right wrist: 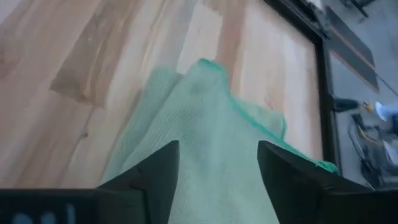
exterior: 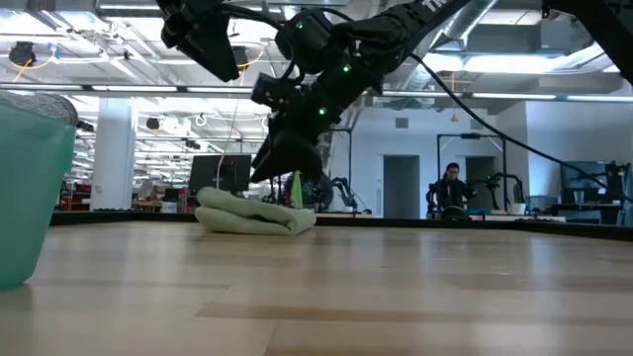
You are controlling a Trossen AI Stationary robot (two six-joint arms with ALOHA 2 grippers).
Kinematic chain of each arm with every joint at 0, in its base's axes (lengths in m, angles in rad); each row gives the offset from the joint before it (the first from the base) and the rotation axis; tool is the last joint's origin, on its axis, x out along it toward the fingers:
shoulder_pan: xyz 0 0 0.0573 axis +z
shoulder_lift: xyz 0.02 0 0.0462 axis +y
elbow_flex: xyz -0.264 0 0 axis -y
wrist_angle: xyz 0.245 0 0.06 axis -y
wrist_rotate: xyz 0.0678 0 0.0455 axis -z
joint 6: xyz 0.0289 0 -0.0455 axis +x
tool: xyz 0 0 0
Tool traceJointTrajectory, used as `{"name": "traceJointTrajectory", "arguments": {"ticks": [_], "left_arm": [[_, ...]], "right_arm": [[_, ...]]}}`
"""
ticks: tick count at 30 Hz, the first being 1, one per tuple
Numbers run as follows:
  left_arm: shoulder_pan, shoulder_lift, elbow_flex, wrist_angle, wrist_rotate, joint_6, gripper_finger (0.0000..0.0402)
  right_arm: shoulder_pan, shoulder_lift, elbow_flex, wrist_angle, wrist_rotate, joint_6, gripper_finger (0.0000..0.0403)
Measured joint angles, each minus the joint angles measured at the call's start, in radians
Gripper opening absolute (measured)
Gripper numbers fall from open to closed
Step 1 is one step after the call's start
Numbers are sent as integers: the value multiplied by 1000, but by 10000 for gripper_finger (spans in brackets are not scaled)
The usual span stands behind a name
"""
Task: Fold microfiber towels
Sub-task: Put the green microfiber cloth into the green bin
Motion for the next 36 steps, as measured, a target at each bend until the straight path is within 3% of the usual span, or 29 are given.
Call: {"name": "traceJointTrajectory", "arguments": {"ticks": [6,14,19,25,31,36], "left_arm": [[-35,2,-3,-120,8,-15,162],[-55,2,-105,-105,105,41,162],[-55,2,-186,-7,131,135,162],[-39,9,-259,201,207,366,162],[25,50,-311,363,238,498,162],[92,153,-311,468,248,566,162]], "right_arm": [[29,-47,1,-162,32,132,249],[89,-136,-2,-395,31,339,249],[141,-181,-1,-508,33,440,249],[209,-215,-1,-582,33,544,249],[261,-222,-1,-592,33,548,249],[272,-222,-1,-608,33,549,249]]}}
